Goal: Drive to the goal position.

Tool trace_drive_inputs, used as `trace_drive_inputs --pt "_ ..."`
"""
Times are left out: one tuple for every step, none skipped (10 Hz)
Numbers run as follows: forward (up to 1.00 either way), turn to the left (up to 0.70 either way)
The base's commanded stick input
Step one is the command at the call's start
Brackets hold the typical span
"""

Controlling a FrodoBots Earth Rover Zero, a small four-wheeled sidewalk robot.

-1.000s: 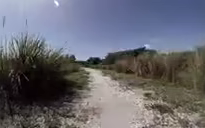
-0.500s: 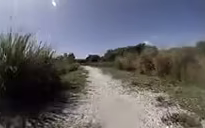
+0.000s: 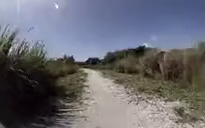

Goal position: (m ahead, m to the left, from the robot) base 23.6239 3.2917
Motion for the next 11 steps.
trace_drive_inputs --pt "0.70 0.00" --pt "0.70 0.00" --pt "0.70 0.00" --pt "0.70 0.00" --pt "0.70 0.00" --pt "0.70 0.00" --pt "0.70 0.00" --pt "0.70 0.00" --pt "0.70 0.00" --pt "0.70 0.00" --pt "0.70 0.00"
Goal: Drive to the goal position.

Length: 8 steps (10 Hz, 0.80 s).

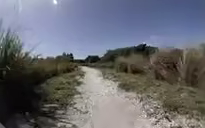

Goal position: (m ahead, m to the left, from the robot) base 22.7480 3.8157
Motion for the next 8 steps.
trace_drive_inputs --pt "0.70 0.00" --pt "0.70 0.00" --pt "0.70 0.00" --pt "0.70 0.00" --pt "0.70 0.00" --pt "0.70 0.35" --pt "0.70 0.35" --pt "0.70 0.35"
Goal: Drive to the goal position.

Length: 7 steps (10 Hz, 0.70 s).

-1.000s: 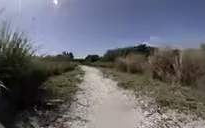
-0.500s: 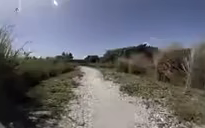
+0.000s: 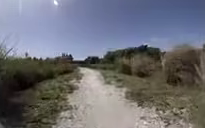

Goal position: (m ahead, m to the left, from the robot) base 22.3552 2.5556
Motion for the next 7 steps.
trace_drive_inputs --pt "0.70 0.13" --pt "0.70 0.00" --pt "0.70 0.00" --pt "0.70 0.00" --pt "0.70 0.00" --pt "0.70 0.00" --pt "0.70 0.00"
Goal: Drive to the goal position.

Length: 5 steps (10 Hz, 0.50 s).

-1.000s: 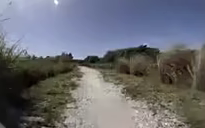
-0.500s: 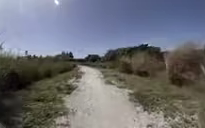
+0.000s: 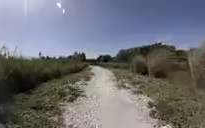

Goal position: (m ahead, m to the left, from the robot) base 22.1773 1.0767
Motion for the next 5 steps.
trace_drive_inputs --pt "0.70 0.00" --pt "0.70 0.00" --pt "0.70 0.00" --pt "0.70 0.00" --pt "0.70 0.00"
